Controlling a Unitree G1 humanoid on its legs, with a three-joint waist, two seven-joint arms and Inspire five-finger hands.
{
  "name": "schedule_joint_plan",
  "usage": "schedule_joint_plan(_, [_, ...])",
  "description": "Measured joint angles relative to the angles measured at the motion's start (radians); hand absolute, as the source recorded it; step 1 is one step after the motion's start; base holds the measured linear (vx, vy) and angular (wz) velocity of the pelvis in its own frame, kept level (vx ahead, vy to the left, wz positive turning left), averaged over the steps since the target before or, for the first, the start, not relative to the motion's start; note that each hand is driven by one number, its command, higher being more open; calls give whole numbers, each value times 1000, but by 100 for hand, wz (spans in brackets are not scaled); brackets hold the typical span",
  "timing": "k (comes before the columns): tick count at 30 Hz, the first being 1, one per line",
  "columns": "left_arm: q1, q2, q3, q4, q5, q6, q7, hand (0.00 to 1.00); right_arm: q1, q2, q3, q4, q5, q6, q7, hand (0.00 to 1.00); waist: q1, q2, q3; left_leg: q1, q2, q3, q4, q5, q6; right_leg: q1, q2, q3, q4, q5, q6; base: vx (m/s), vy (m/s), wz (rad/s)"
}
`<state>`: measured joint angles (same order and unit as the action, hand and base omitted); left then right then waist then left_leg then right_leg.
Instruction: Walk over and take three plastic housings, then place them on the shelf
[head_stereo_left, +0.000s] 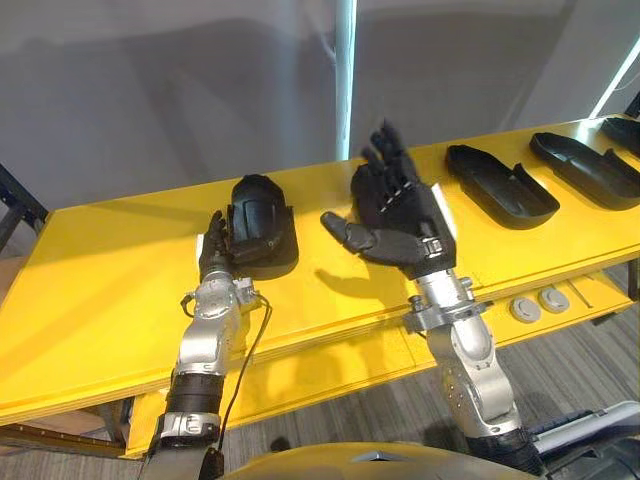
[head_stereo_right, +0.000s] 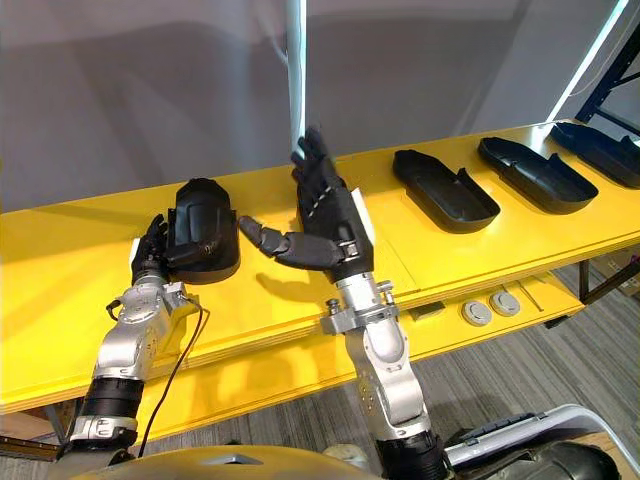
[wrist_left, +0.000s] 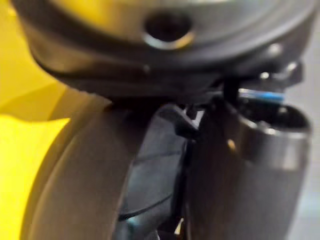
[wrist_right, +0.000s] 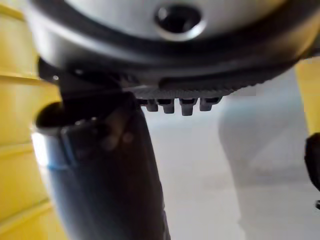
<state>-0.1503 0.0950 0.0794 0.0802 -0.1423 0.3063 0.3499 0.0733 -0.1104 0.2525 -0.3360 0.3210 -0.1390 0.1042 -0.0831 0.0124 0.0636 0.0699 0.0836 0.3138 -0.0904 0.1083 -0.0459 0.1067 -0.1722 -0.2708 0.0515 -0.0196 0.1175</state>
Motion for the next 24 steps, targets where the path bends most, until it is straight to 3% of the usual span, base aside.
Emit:
schedule_joint_plan(3, [55,-18,-14,-102,2,-18,16,100,15,1,11,37,0,27,-3,100,2,-3,4,-3,-1,-5,0,0,0,0,0,-2,0,0,-1,19,11,6])
schedule_joint_plan(7, [139,-20,-41,-298,32,-121,-7,100,66,7,25,68,-1,50,-16,100,11,-3,5,-9,-2,-16,0,1,-2,1,-1,-15,-1,-1,-2,15,9,8])
schedule_joint_plan(8, [157,-20,-46,-367,31,-171,-20,100,75,9,35,68,-3,67,-38,100,17,-2,5,-9,-2,-16,0,1,-3,2,-1,-17,-1,-2,-3,8,8,3])
schedule_joint_plan(14, [200,-44,-65,-517,-11,-302,-59,100,82,48,41,68,-43,96,-96,100,25,-2,5,-8,-2,-18,0,1,-4,3,-1,-25,-2,-4,-6,0,2,1])
schedule_joint_plan(24, [282,-76,-65,-536,-96,-309,-68,100,127,49,34,97,-81,155,-186,100,31,-5,3,-14,-1,-19,0,2,-5,1,-1,-29,-4,-2,-3,13,4,0])
